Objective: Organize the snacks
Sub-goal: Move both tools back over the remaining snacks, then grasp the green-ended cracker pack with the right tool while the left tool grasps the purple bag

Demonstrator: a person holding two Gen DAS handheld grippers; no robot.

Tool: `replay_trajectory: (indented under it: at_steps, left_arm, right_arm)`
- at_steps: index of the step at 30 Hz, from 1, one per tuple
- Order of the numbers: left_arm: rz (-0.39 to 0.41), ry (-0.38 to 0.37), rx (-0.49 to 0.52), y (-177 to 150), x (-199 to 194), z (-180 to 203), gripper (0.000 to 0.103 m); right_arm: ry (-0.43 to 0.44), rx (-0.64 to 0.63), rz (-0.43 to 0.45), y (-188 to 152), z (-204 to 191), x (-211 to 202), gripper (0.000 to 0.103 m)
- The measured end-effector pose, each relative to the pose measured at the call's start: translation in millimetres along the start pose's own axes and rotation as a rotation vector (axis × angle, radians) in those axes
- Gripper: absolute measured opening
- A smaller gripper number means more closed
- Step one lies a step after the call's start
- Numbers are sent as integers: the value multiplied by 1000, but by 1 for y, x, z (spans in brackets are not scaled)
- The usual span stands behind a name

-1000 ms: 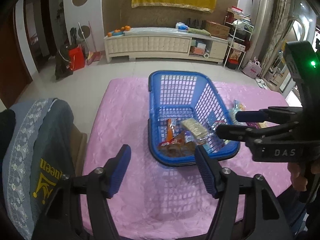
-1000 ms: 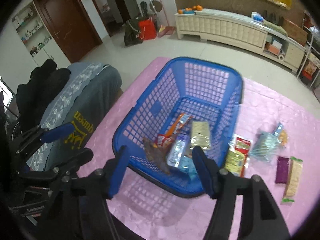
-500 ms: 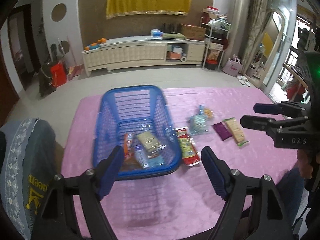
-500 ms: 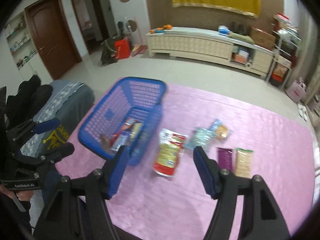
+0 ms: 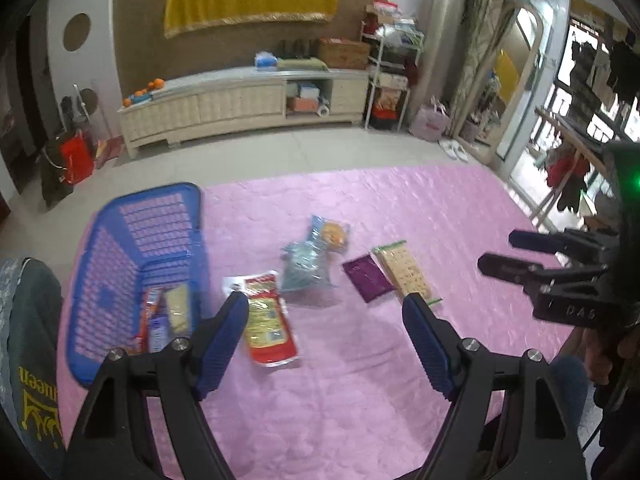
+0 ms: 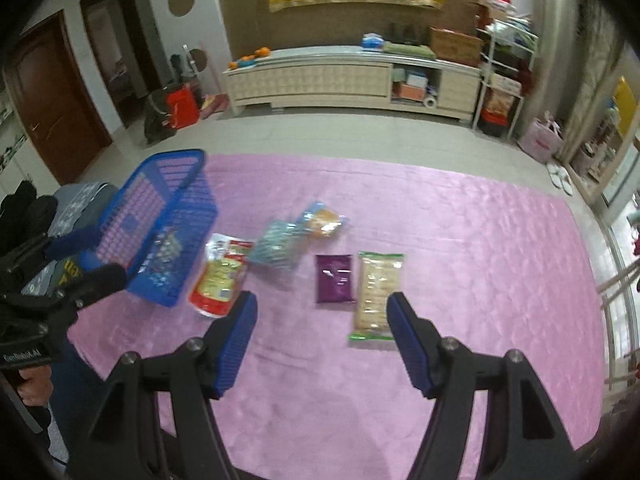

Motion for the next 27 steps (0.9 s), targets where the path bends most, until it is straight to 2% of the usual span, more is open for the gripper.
replay_trajectory:
  at_steps: [9, 13, 16, 20, 23, 27]
  left_arm:
    - [-127, 3, -10, -12, 70, 32, 77]
    - [-178, 27, -1, -19, 100, 36, 77]
    - [-211, 27, -34, -24, 122, 32, 77]
    - [-256, 36, -37, -35, 149, 27, 77]
    - [-291, 38, -73, -41, 165, 21, 77]
    - [-309, 52, -99, -44, 176, 15, 77]
  right_arm:
    - [-41, 48, -49, -16, 57, 47, 73]
    - [-29, 82, -92, -26, 75, 76, 77]
    - [8, 60, -149, -33, 78, 106, 79]
    - [0, 34, -219, -42, 78, 141, 79]
    - [30, 71, -245, -45, 81, 158, 79]
    - [16, 63, -264, -46, 80, 175, 79]
Point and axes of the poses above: each gripper's, at about its wrist camera, not at the fingertips, and x roughly the way its jaws point, z to its right, y to its top, the point moved 5 cm from there along x, roughly the way its jaws point, and after that the axes turned 1 degree about z, right-handed, at the moved point
